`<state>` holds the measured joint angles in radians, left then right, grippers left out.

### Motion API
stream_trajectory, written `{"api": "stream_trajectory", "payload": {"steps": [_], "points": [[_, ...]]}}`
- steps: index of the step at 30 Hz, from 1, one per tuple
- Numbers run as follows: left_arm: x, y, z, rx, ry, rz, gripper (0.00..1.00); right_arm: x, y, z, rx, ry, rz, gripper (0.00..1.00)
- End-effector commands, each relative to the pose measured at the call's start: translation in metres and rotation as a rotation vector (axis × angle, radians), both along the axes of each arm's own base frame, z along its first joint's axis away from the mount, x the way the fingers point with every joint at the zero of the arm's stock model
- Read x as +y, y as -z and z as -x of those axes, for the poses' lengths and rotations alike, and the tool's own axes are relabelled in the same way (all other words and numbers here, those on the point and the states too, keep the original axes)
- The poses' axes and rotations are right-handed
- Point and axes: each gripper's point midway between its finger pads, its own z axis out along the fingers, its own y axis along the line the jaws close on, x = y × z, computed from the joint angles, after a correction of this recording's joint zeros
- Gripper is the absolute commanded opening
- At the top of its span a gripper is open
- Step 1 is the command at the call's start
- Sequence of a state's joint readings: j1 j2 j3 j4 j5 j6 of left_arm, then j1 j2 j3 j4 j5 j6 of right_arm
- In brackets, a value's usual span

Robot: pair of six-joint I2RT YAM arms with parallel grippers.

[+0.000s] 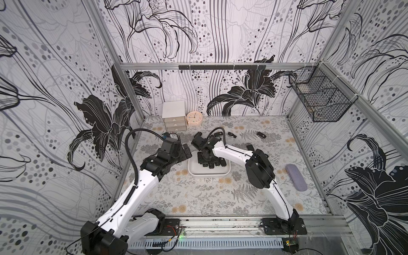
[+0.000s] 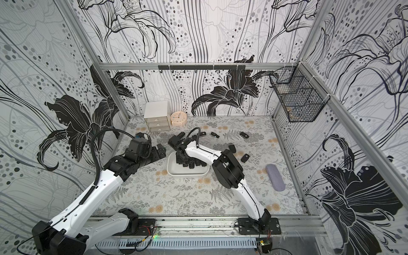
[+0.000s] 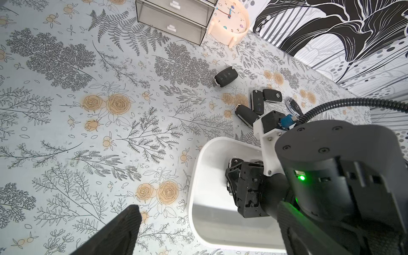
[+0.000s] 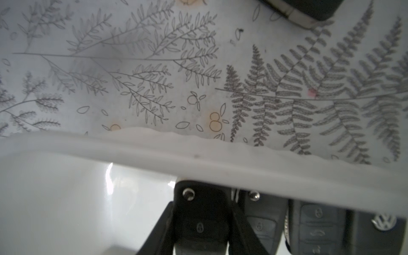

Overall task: Place the car key into the storage box
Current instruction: Place the car key in the storage box, then pick up the car key from the center of the board.

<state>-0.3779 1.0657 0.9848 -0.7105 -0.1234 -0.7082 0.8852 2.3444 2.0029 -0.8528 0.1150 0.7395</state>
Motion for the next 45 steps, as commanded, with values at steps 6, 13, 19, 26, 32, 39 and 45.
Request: {"api": "stream_trajectory", "payload": {"steps": [6,13,19,26,32,39,45], "points": [[0.006,-0.002,0.001,-0.015,-0.026,-0.001,0.99,-0.007,-0.001,-0.003,-0.017,0.034,0.041,0.44],[0.005,-0.002,0.001,-0.016,-0.024,0.005,0.99,-0.005,-0.015,-0.005,-0.04,0.031,0.014,0.56],[0.004,0.003,0.0,-0.009,-0.022,0.011,0.99,-0.004,-0.032,-0.003,-0.06,0.028,-0.023,0.53],[0.0,0.003,-0.004,-0.013,-0.014,0.026,0.99,-0.008,-0.047,0.003,-0.084,0.022,-0.038,0.54],[-0.021,0.0,-0.01,-0.028,0.08,0.083,0.99,-0.025,-0.071,0.004,-0.143,0.038,-0.031,0.76],[-0.038,0.003,-0.028,-0.012,0.122,0.116,0.99,-0.069,-0.102,0.003,-0.229,0.098,-0.035,0.98],[-0.064,0.0,-0.046,-0.028,0.207,0.18,0.99,-0.119,-0.113,0.0,-0.256,0.185,-0.011,1.0]]}}
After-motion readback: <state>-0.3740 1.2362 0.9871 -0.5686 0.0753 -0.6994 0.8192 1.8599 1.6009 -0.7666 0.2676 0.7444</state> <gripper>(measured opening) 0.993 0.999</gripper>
